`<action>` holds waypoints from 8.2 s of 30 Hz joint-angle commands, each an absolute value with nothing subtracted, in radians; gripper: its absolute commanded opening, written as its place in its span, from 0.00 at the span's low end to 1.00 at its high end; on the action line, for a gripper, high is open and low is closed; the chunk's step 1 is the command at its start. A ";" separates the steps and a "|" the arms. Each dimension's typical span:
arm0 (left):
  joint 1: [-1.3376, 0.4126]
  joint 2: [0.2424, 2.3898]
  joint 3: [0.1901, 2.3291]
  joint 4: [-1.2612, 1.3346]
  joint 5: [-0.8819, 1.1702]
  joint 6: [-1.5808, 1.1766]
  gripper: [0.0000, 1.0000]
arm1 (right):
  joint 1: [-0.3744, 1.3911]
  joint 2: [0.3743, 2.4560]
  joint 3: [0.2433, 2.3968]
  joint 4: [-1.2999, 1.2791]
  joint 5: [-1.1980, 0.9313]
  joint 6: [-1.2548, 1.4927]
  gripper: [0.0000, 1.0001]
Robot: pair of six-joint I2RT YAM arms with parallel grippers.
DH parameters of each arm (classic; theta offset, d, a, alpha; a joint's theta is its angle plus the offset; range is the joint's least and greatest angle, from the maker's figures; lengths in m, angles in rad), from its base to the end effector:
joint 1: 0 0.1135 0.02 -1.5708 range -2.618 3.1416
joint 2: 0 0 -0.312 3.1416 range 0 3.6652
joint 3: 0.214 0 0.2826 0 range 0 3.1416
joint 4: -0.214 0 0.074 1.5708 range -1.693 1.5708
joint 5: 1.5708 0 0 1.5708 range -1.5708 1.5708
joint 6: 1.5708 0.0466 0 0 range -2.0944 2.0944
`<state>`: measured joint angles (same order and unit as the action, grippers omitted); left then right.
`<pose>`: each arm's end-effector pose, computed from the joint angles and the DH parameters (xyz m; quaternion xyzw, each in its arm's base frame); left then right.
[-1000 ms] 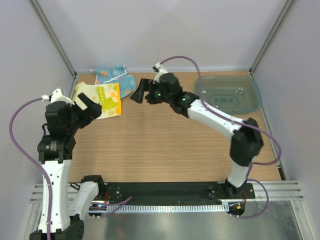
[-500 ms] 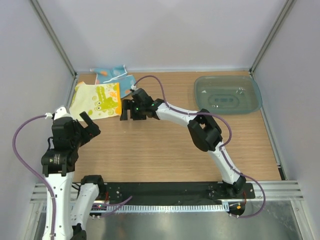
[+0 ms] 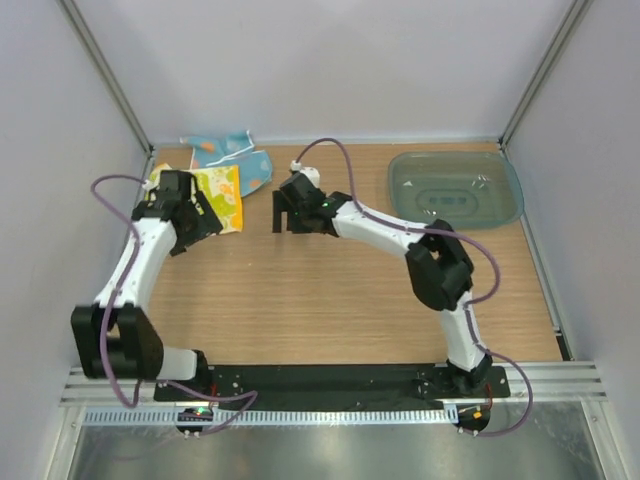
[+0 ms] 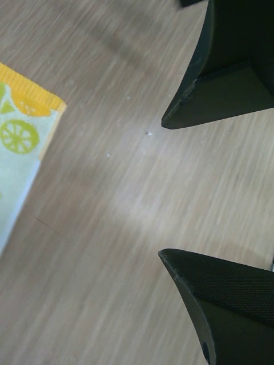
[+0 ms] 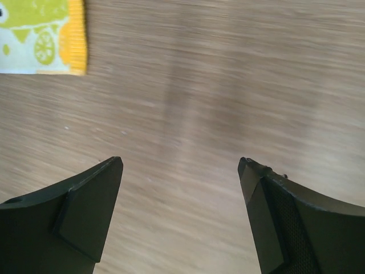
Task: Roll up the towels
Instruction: Grab a towel with the left arm, then move the towel to the center of the board, then flatten the towel
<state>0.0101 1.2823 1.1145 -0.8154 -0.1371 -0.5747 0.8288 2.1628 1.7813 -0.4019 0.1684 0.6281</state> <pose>0.2801 0.0092 0.3256 -0.2942 0.9087 -0.0175 0.2957 0.3827 0.4058 0.2406 -0.0601 0.9188 0.1965 0.3369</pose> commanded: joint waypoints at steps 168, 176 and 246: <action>-0.189 2.212 1.778 -0.696 -0.037 -0.480 0.38 | 0.589 1.539 1.138 -0.828 0.147 0.364 0.01; -0.192 2.166 1.781 -0.707 -0.046 -0.477 0.00 | 0.589 1.532 1.144 -0.839 0.155 0.367 0.01; -0.104 1.761 1.597 -0.999 -0.192 -0.468 0.61 | 0.330 1.895 1.788 -0.874 0.128 0.383 0.69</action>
<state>-0.1089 1.8996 1.6669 -0.9943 -0.1734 -0.4263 0.3233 2.0274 1.8740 -0.8597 0.1776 0.3939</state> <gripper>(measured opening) 0.608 0.686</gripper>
